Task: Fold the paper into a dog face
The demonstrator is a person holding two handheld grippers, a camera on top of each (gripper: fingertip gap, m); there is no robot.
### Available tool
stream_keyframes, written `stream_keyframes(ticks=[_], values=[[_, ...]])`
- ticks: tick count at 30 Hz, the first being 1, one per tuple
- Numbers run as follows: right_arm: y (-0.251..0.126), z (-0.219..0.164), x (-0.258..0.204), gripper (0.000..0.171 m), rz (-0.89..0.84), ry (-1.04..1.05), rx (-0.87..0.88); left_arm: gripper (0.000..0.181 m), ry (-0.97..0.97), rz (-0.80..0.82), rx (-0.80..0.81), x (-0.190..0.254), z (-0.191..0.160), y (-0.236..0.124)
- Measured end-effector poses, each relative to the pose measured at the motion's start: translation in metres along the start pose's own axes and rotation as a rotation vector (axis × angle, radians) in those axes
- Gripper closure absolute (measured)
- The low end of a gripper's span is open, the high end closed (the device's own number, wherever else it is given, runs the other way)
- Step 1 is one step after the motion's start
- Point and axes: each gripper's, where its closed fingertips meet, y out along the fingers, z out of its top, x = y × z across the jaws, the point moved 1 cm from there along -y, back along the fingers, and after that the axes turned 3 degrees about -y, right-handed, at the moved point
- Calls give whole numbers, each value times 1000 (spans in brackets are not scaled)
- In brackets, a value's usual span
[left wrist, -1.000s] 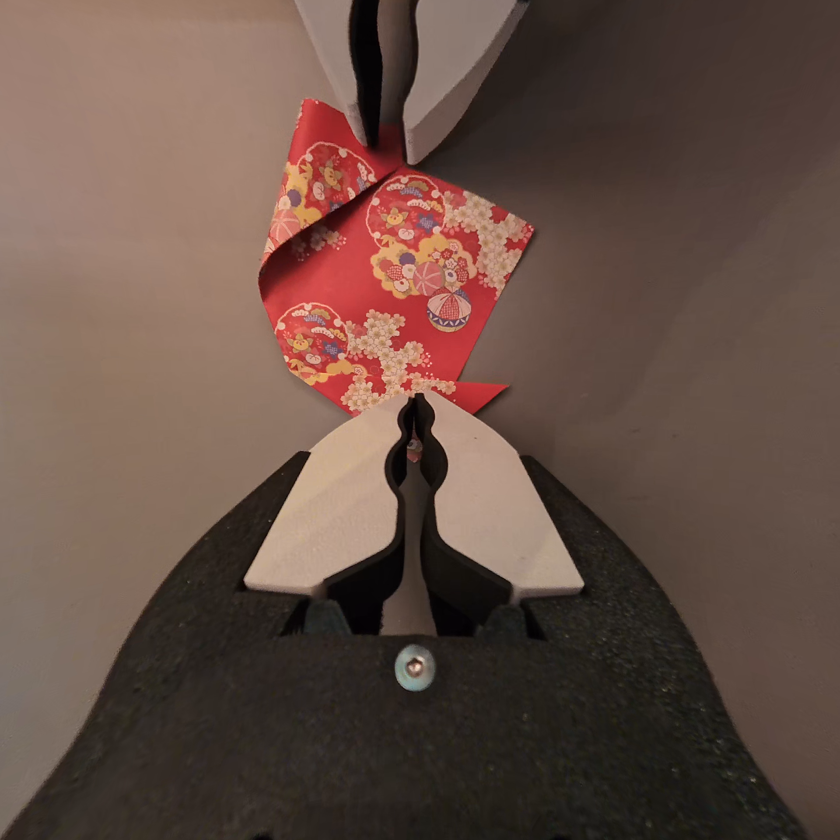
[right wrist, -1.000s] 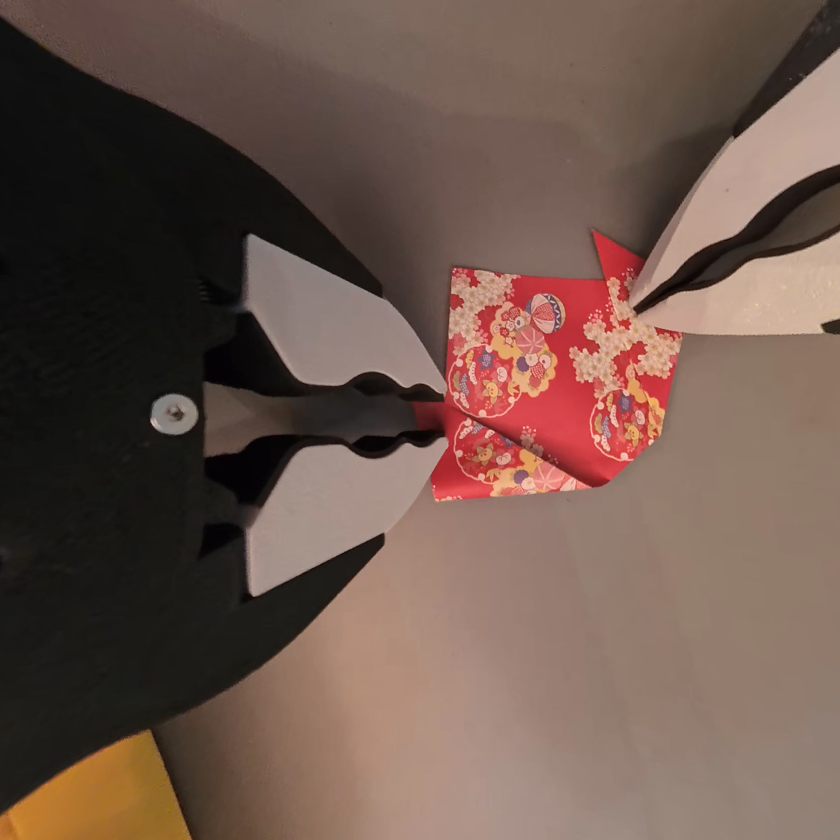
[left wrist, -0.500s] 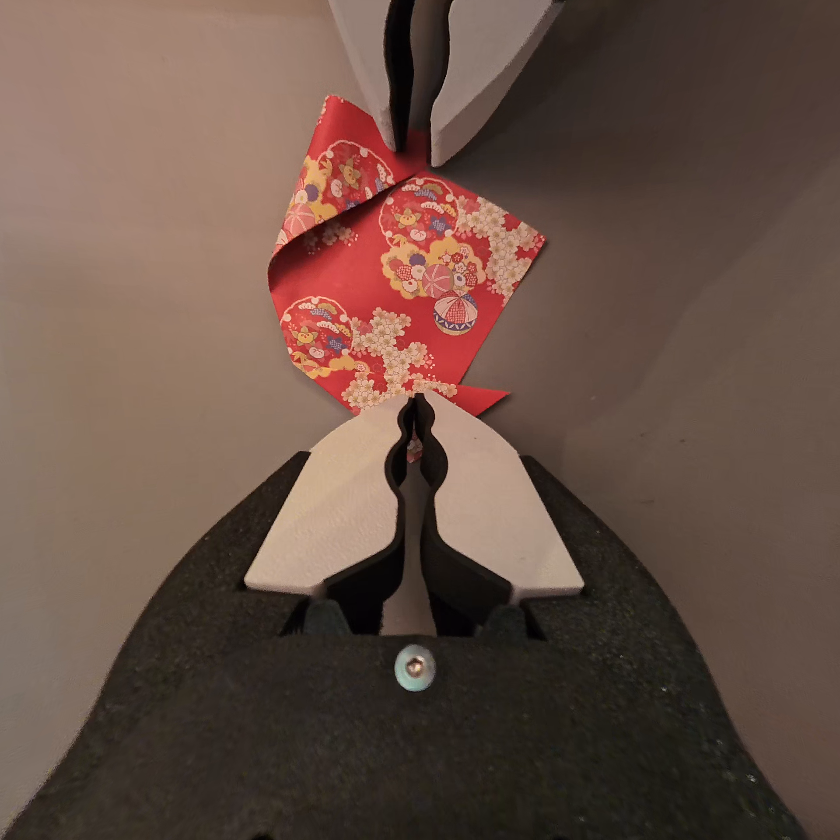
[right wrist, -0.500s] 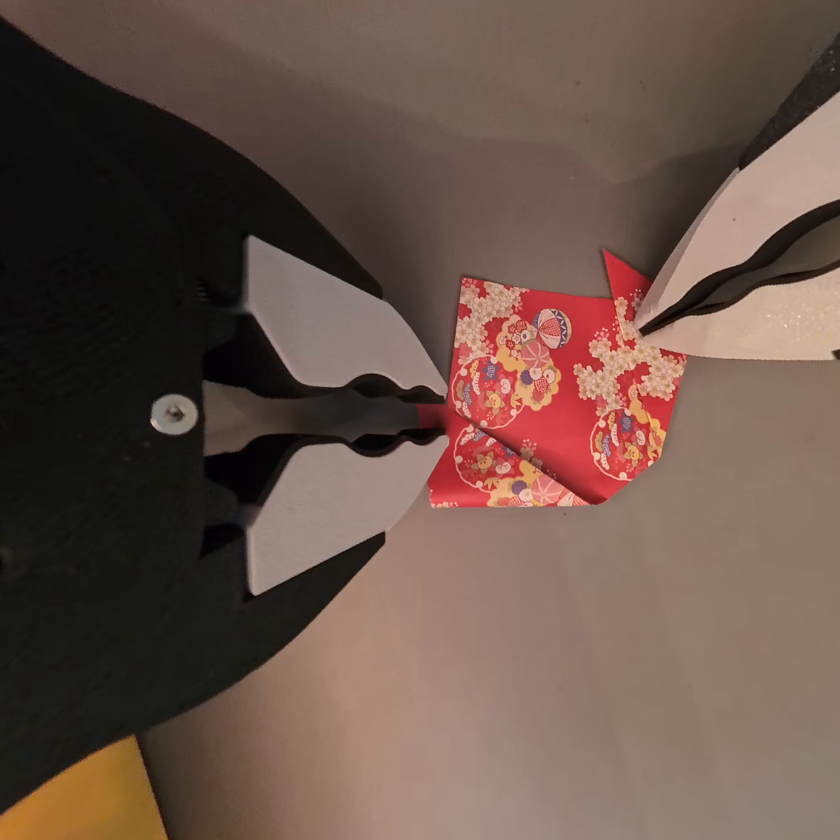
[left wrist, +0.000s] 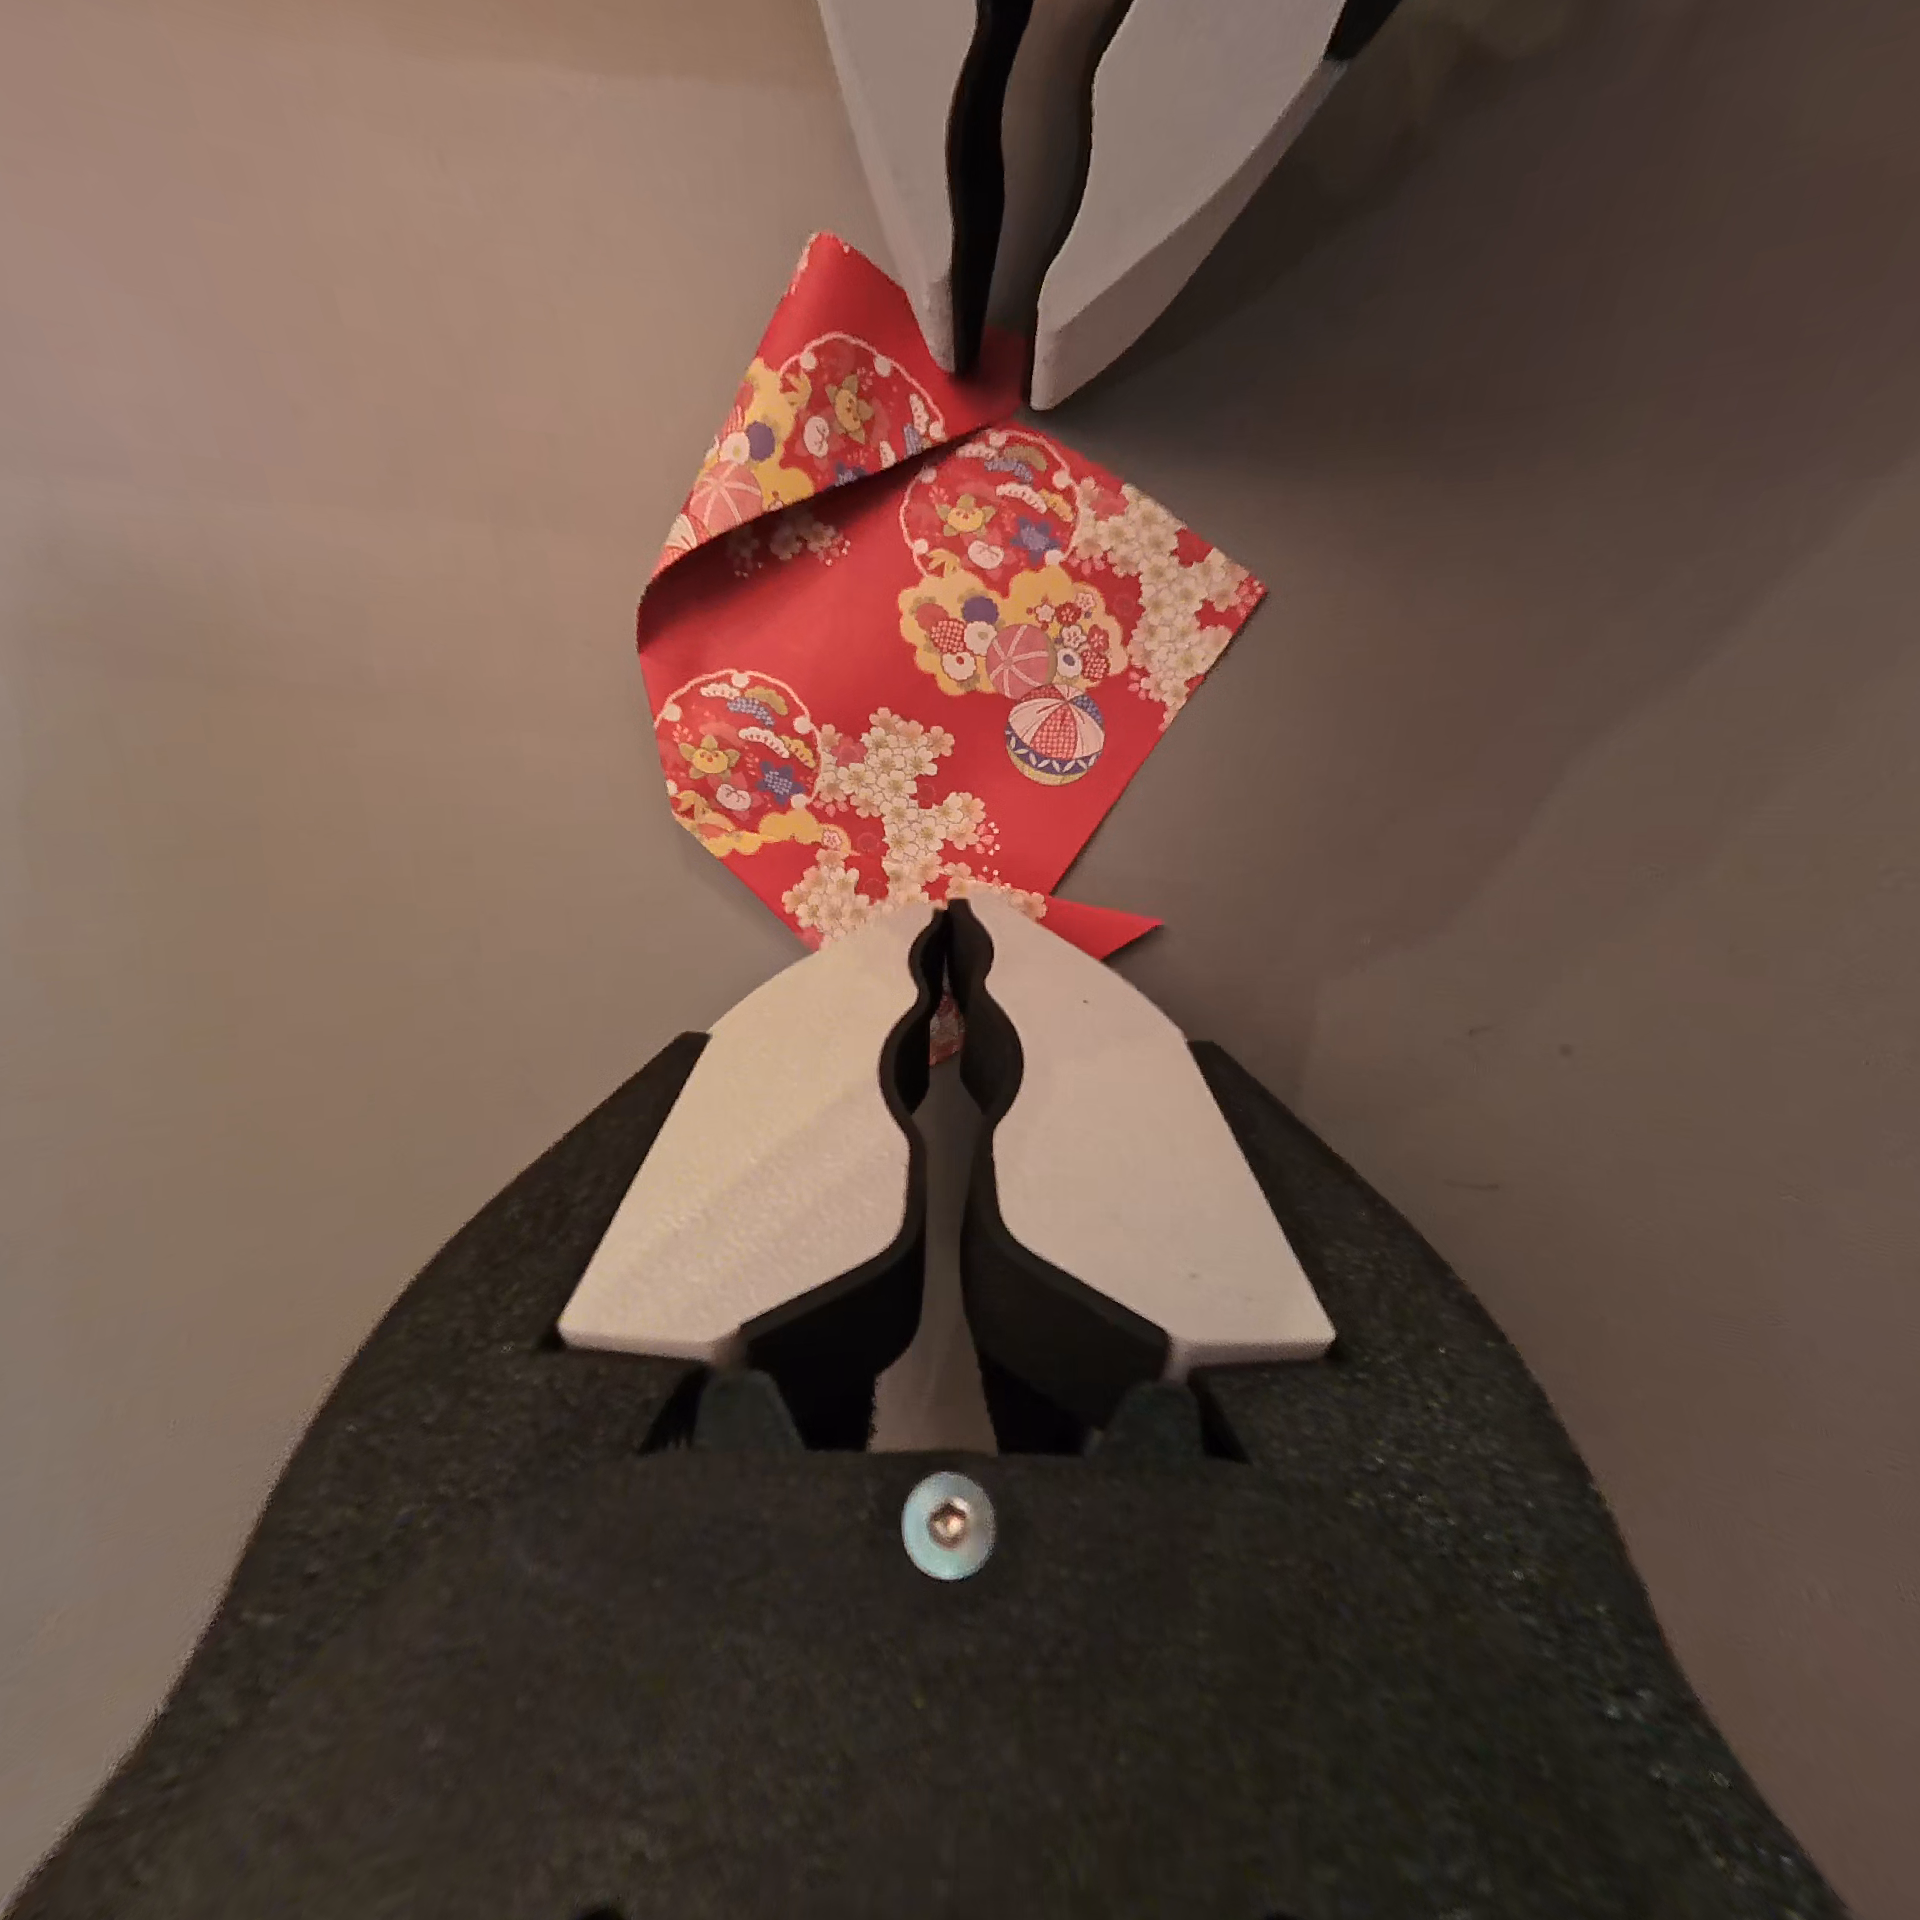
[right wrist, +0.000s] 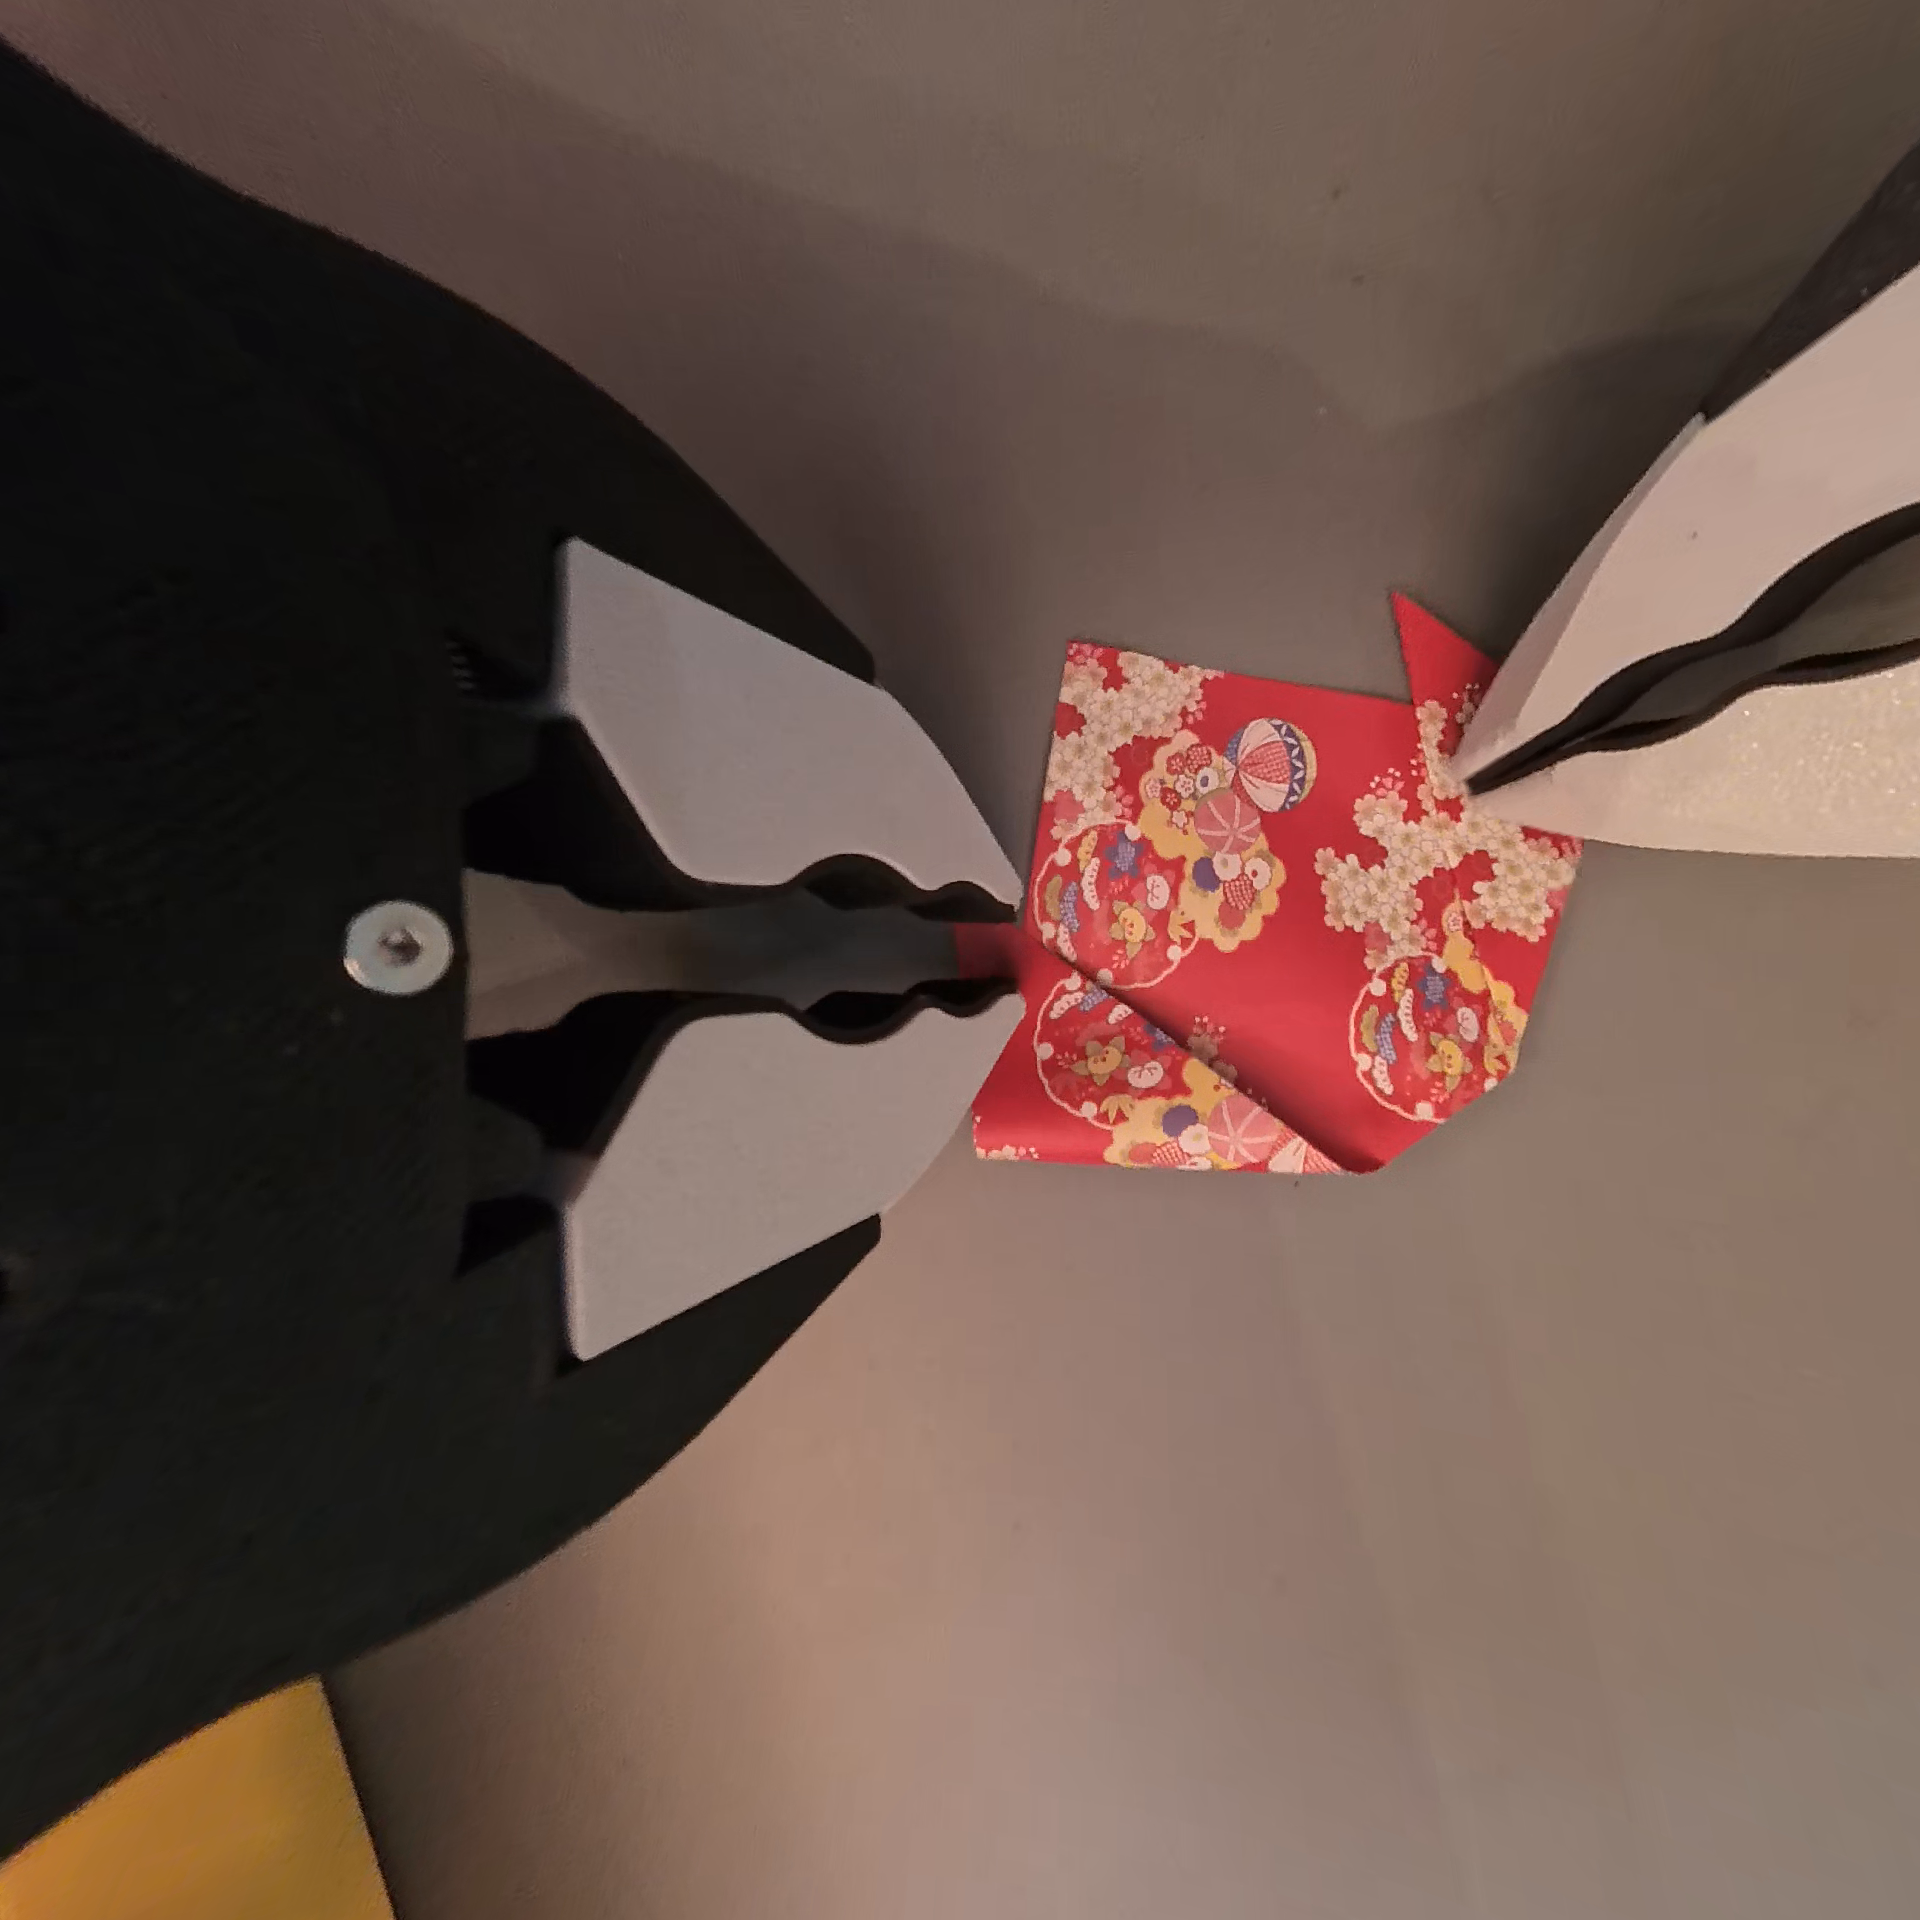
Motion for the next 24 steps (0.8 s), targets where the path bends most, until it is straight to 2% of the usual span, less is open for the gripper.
stream_keyframes(ticks=[10, 13, 18, 24], values=[[0, 0, 0, 159, 10, 9, -4, 181, 16, -38, 51, 1, 13, -3], [0, 0, 0, 159, 10, 10, -5, 181, 49, -3, 96, -7, 27, -6], [0, 0, 0, 159, 10, 13, -5, 181, 111, 20, 308, -18, 70, -5], [0, 0, 0, 159, 11, 18, -6, 181, 142, -29, 293, -17, 79, 10]])
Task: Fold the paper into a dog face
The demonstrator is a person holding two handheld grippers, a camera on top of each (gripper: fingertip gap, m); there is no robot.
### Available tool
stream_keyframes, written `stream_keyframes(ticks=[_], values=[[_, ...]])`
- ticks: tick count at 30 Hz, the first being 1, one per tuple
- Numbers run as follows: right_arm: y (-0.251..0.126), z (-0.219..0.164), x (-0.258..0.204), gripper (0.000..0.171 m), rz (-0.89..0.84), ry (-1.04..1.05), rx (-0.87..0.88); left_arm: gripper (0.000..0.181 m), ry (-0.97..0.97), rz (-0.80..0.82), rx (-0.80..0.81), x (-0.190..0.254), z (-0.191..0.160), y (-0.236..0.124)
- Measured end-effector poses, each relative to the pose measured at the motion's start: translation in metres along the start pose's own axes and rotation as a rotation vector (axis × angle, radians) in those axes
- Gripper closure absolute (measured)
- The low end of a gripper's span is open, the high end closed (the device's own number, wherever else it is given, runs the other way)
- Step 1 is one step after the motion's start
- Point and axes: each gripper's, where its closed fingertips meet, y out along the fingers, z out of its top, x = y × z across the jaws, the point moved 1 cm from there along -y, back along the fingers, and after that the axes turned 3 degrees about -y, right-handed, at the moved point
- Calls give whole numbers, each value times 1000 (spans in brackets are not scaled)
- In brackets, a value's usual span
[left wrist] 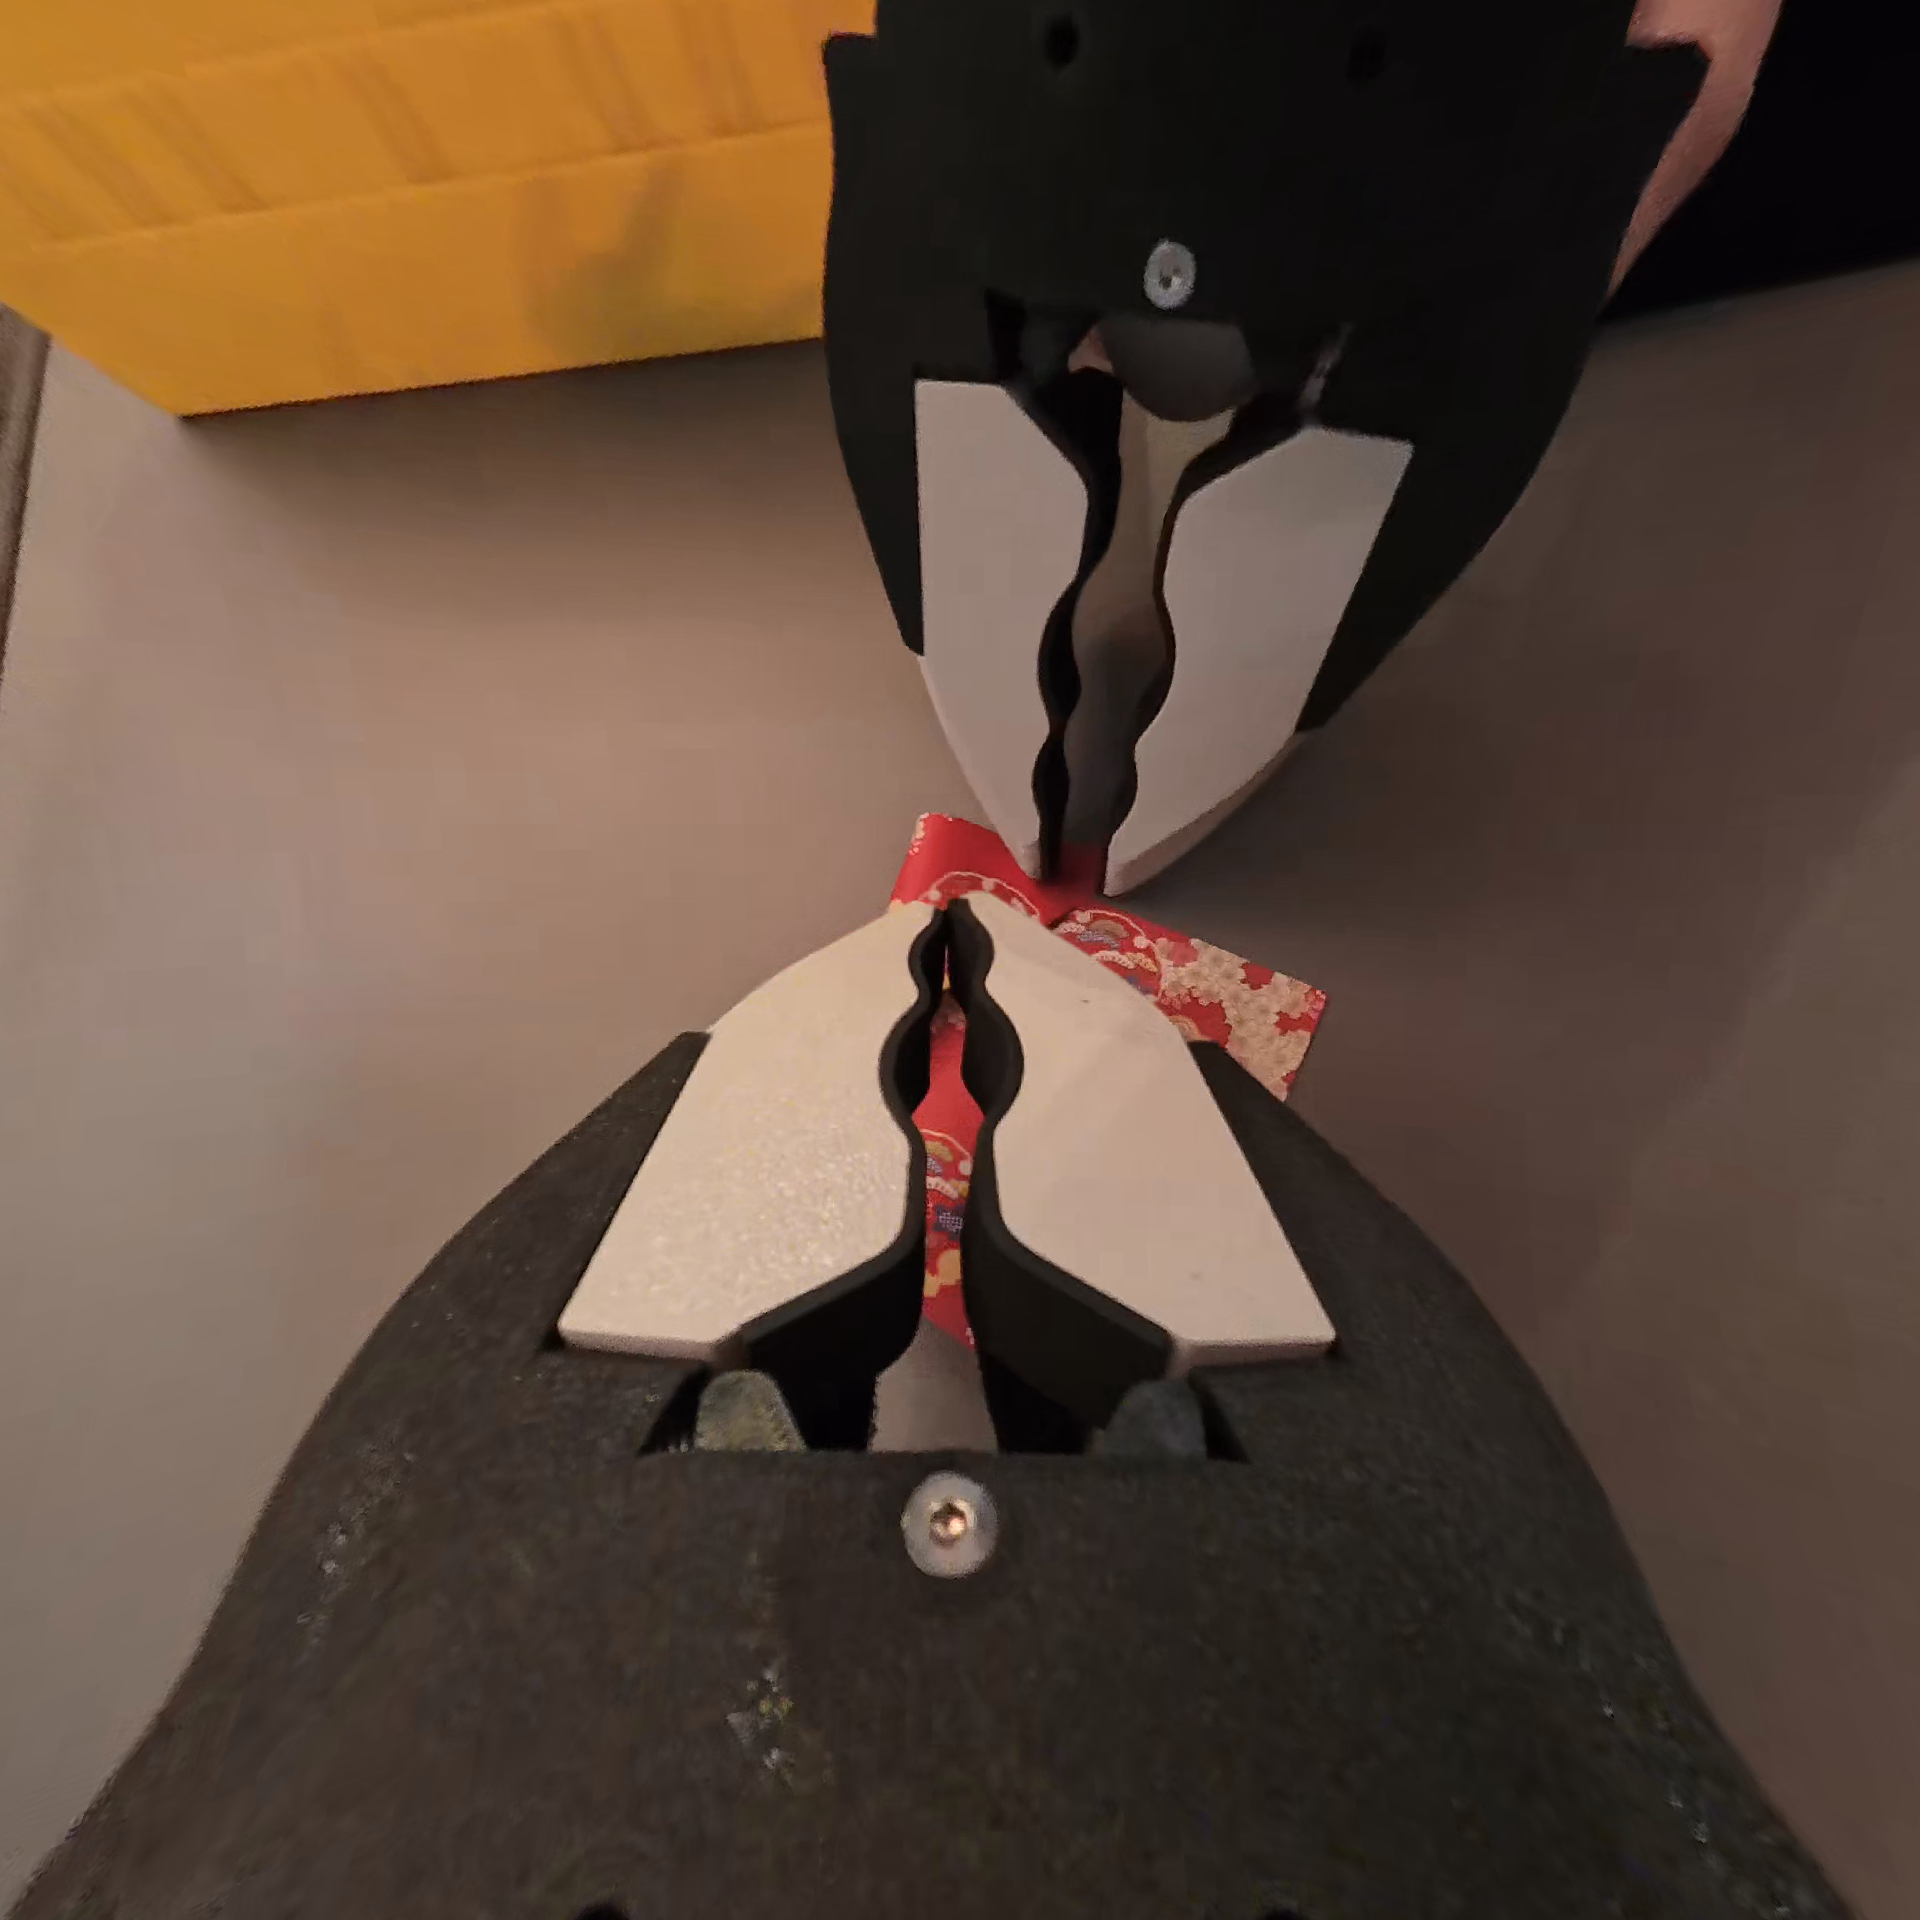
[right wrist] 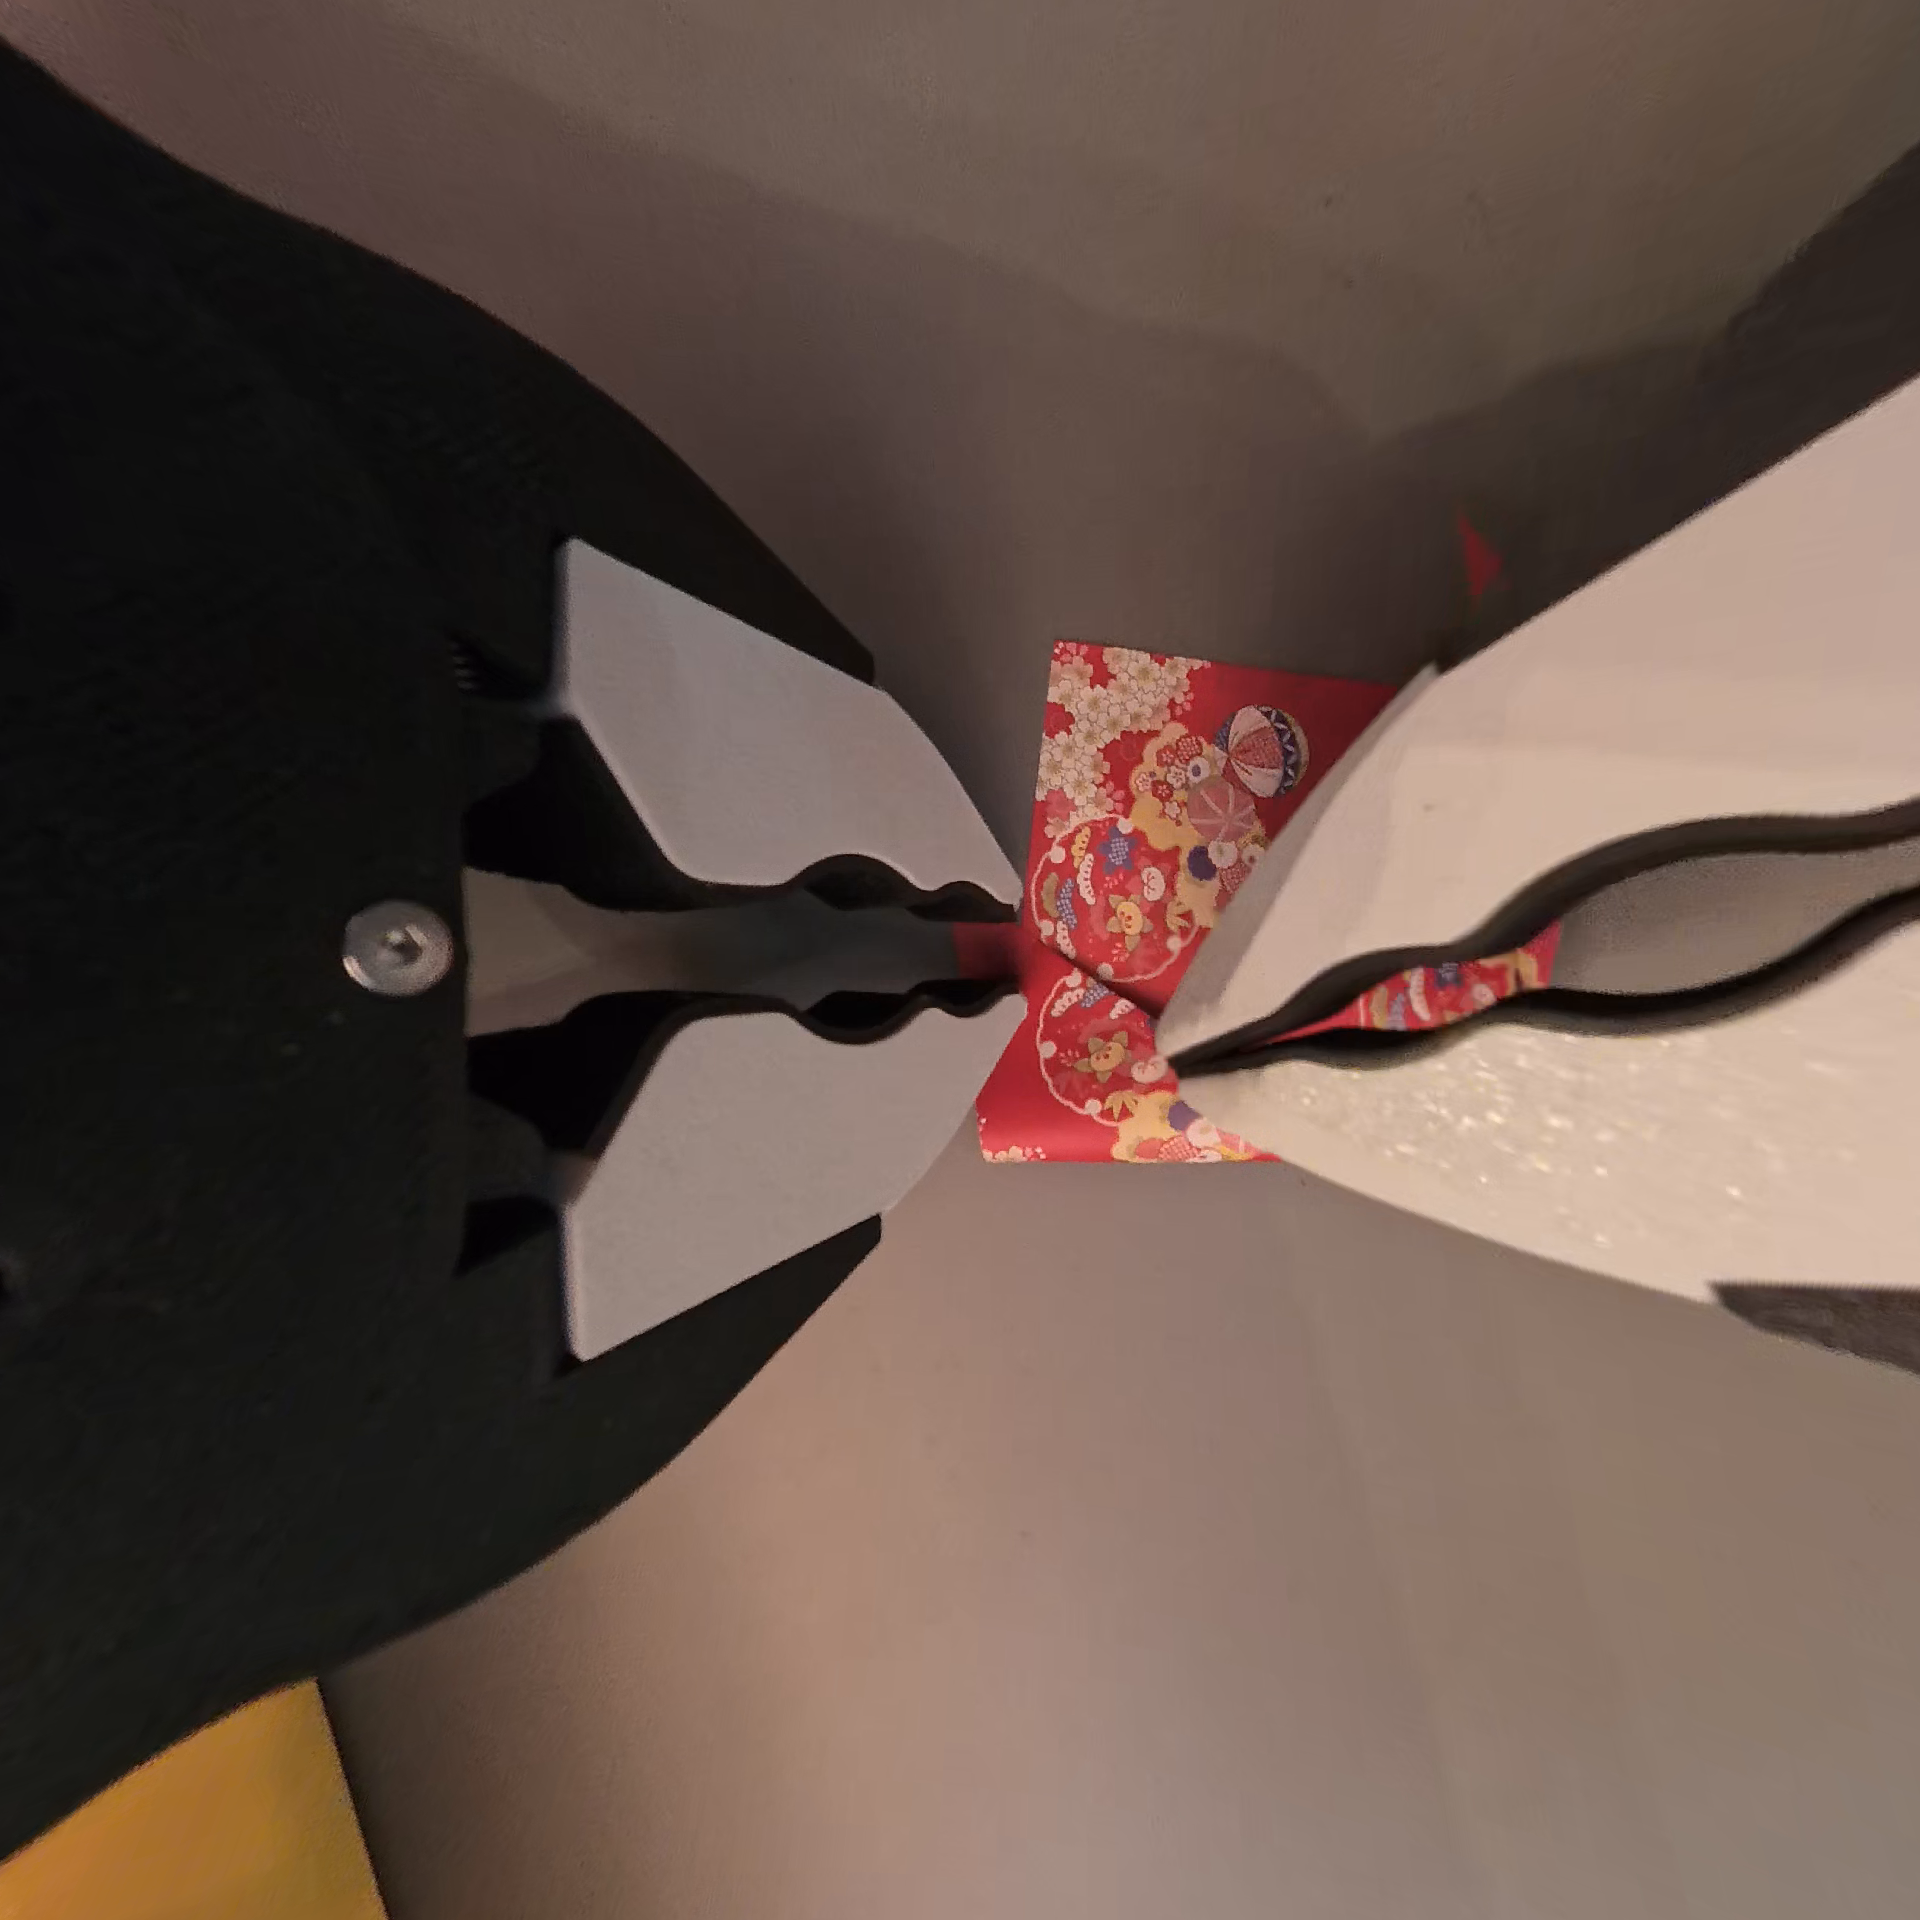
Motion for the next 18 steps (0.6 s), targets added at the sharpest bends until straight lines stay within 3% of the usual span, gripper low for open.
stream_keyframes(ticks=[18], values=[[1, 0, 0, 159, 5, 13, 13, 181, 28, 92, -102, -13, -24, 22]])
